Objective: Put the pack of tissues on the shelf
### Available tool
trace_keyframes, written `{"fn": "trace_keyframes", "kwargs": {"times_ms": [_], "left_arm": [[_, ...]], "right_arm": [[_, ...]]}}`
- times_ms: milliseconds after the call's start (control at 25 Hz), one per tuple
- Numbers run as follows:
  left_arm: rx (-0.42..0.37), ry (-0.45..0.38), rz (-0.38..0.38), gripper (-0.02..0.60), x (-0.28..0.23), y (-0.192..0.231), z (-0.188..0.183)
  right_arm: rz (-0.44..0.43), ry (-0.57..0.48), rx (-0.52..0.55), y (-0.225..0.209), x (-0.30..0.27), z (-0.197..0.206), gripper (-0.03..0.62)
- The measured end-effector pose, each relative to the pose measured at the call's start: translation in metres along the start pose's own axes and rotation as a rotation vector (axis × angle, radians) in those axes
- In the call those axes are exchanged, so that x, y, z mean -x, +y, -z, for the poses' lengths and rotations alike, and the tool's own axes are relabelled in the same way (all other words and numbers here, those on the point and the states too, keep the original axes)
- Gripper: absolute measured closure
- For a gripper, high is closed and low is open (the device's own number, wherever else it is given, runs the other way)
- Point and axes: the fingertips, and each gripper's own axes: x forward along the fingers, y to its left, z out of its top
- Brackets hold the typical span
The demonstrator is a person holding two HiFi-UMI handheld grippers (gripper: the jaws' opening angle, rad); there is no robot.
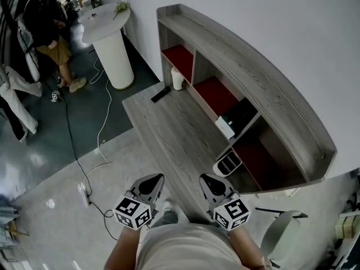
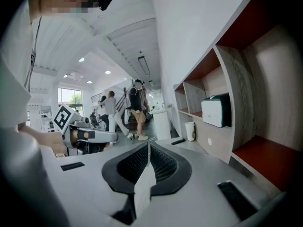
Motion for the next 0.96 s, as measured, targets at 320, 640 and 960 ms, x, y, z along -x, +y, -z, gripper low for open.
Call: {"fn": "trace_keyframes", "kwargs": {"times_ms": [320,640,960], "left_arm": [[-0.001,-0.003,0.026,0.568,-0.008,-0.006,-0.004],[0.026,0.005,0.063,0.568,-0.012,-0.009,-0.007],[0.000,0.006,0.112,0.568,-0.013,-0.019,-0.009]], "right_arm": [[0.014,-0.005,-0.003,-0.006,0.003,0.000,0.563],[0.034,-0.010,-0.021,-0.011,0.004,0.000,0.563],[0.052,-0.007,-0.023,-0.014,0.006,0.002,0.563]]}}
